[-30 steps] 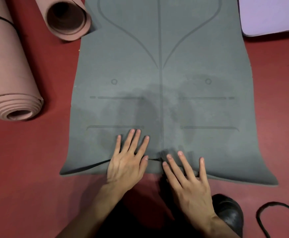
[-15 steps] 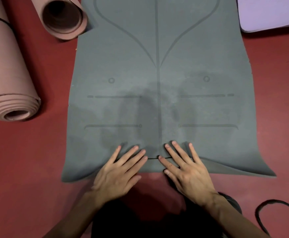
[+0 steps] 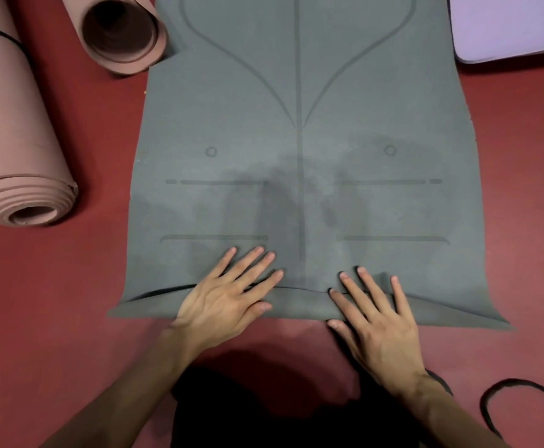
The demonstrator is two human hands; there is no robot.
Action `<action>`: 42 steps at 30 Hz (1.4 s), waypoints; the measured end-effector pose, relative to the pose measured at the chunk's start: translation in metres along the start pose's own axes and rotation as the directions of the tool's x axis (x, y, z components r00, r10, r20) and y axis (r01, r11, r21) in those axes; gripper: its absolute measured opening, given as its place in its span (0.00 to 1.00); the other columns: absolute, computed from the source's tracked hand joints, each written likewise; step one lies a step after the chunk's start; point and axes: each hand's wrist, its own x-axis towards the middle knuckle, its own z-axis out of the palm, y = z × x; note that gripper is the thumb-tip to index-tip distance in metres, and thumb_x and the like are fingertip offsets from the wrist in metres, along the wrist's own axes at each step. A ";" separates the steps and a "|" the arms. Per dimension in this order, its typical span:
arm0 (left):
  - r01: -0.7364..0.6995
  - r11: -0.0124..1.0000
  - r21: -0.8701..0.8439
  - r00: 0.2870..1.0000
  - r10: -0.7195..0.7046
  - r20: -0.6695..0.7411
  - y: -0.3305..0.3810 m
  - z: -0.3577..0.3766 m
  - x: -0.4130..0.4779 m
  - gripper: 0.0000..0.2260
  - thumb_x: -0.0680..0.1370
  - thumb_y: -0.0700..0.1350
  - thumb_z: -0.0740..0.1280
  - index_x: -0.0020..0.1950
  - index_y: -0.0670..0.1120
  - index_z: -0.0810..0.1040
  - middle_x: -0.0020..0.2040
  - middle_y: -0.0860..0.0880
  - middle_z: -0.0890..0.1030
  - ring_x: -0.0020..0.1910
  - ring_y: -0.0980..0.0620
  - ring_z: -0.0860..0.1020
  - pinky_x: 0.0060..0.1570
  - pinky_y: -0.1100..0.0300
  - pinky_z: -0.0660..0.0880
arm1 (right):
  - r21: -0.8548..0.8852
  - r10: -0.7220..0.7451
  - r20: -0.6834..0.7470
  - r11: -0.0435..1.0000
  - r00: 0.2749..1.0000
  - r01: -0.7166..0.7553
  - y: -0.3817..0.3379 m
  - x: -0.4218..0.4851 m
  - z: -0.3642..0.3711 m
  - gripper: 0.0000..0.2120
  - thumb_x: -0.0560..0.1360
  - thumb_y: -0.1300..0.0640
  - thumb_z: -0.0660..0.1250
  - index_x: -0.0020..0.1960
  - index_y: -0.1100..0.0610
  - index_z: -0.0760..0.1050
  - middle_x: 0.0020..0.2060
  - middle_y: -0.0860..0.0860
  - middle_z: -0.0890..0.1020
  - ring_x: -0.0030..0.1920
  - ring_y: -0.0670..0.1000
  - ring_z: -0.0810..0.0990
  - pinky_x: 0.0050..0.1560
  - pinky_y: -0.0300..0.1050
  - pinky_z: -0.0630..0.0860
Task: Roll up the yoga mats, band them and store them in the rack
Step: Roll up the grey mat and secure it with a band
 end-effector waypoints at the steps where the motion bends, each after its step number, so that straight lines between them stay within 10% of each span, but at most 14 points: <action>1: 0.000 1.000 -0.009 0.999 0.000 -0.052 0.001 -0.004 -0.002 0.24 0.88 0.56 0.52 0.80 0.47 0.70 0.81 0.46 0.66 0.82 0.46 0.61 0.76 0.39 0.63 | 0.011 -0.006 -0.014 1.000 1.000 0.007 0.001 0.001 0.002 0.24 0.85 0.39 0.56 0.70 0.51 0.80 0.75 0.51 0.74 0.78 0.56 0.68 0.78 0.68 0.60; 5: -0.064 0.998 0.017 0.967 0.066 -0.245 0.000 -0.010 -0.037 0.18 0.86 0.49 0.62 0.72 0.42 0.78 0.75 0.46 0.75 0.77 0.46 0.70 0.75 0.40 0.66 | 0.065 -0.014 -0.045 0.998 0.999 0.017 0.007 0.006 0.003 0.23 0.86 0.39 0.55 0.67 0.50 0.82 0.76 0.50 0.73 0.79 0.56 0.67 0.77 0.69 0.62; 10: 0.078 0.985 0.152 0.996 -0.070 -0.053 -0.005 -0.005 -0.078 0.31 0.80 0.55 0.60 0.82 0.47 0.61 0.80 0.47 0.67 0.81 0.48 0.62 0.80 0.41 0.49 | 0.071 -0.035 -0.036 0.997 0.999 0.037 0.010 0.007 0.002 0.23 0.86 0.38 0.56 0.67 0.49 0.82 0.77 0.51 0.72 0.79 0.55 0.66 0.78 0.68 0.60; 15: 0.375 0.921 0.103 0.924 -0.362 -0.124 0.001 -0.002 -0.042 0.27 0.83 0.58 0.57 0.81 0.50 0.67 0.81 0.46 0.67 0.80 0.43 0.65 0.78 0.33 0.50 | 0.035 -0.029 -0.038 0.999 0.999 0.030 0.010 0.009 -0.002 0.25 0.85 0.40 0.55 0.74 0.51 0.76 0.79 0.53 0.69 0.80 0.55 0.65 0.79 0.66 0.58; 26: 0.376 0.926 -0.020 0.926 -0.377 -0.006 -0.023 0.008 -0.022 0.24 0.86 0.53 0.49 0.82 0.51 0.65 0.84 0.48 0.59 0.84 0.48 0.55 0.79 0.37 0.56 | -0.084 0.157 -0.125 0.982 0.980 -0.168 0.014 -0.011 -0.027 0.28 0.81 0.39 0.60 0.76 0.54 0.73 0.77 0.59 0.71 0.79 0.63 0.66 0.80 0.70 0.51; 30: 0.322 0.947 0.007 0.945 -0.321 -0.062 -0.024 0.006 -0.029 0.25 0.86 0.54 0.52 0.81 0.48 0.65 0.83 0.45 0.62 0.83 0.46 0.60 0.79 0.38 0.58 | 0.004 0.089 -0.021 0.996 0.996 -0.089 0.033 -0.015 -0.014 0.27 0.85 0.40 0.54 0.71 0.55 0.79 0.75 0.54 0.74 0.77 0.56 0.70 0.77 0.66 0.64; 42: 0.514 0.858 -0.023 0.856 -0.514 -0.057 -0.042 0.005 -0.055 0.26 0.84 0.57 0.54 0.80 0.50 0.69 0.82 0.46 0.63 0.82 0.44 0.61 0.79 0.36 0.56 | 0.248 0.027 -0.009 0.968 1.000 -0.024 0.063 -0.002 -0.009 0.31 0.82 0.39 0.60 0.74 0.62 0.72 0.79 0.52 0.69 0.81 0.44 0.59 0.81 0.55 0.58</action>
